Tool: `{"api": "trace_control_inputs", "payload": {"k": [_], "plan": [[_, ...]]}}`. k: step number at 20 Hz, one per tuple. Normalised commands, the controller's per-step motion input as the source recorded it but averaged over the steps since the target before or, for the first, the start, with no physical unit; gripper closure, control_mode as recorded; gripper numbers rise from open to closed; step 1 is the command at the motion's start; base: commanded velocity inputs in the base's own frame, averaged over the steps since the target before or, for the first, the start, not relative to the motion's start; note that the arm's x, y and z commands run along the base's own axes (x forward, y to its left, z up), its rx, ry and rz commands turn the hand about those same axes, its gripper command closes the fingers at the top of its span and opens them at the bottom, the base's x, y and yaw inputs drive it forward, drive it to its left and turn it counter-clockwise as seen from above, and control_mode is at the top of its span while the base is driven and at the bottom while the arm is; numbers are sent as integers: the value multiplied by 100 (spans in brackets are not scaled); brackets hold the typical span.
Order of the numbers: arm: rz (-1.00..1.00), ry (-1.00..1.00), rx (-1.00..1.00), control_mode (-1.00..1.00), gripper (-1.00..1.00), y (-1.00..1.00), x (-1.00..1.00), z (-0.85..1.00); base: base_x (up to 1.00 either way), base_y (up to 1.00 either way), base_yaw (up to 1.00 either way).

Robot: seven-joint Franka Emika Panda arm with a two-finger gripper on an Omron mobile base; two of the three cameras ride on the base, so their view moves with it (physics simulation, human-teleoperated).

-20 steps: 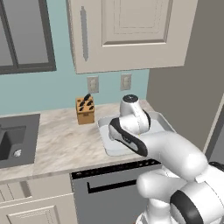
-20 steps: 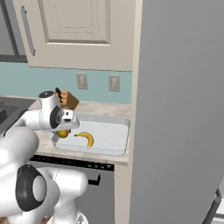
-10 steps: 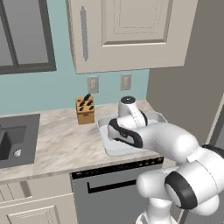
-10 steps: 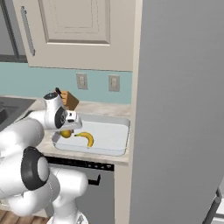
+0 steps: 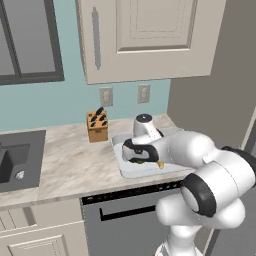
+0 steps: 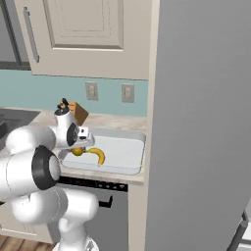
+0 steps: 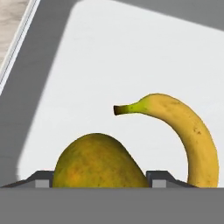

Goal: Pick the banana and orange from the fridge and place them inside the tupperware on the counter.

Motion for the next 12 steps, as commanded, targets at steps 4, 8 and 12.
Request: {"api": "trace_control_inputs", "payload": {"k": [4,8,12], "plan": [[-1,0,0,-100,100,0,34,-12,0,0,0],[-2,0,0,-100,100,0,42,-3,0,0,0],[-2,0,0,-100,-100,-1,31,-7,0,0,0]]}}
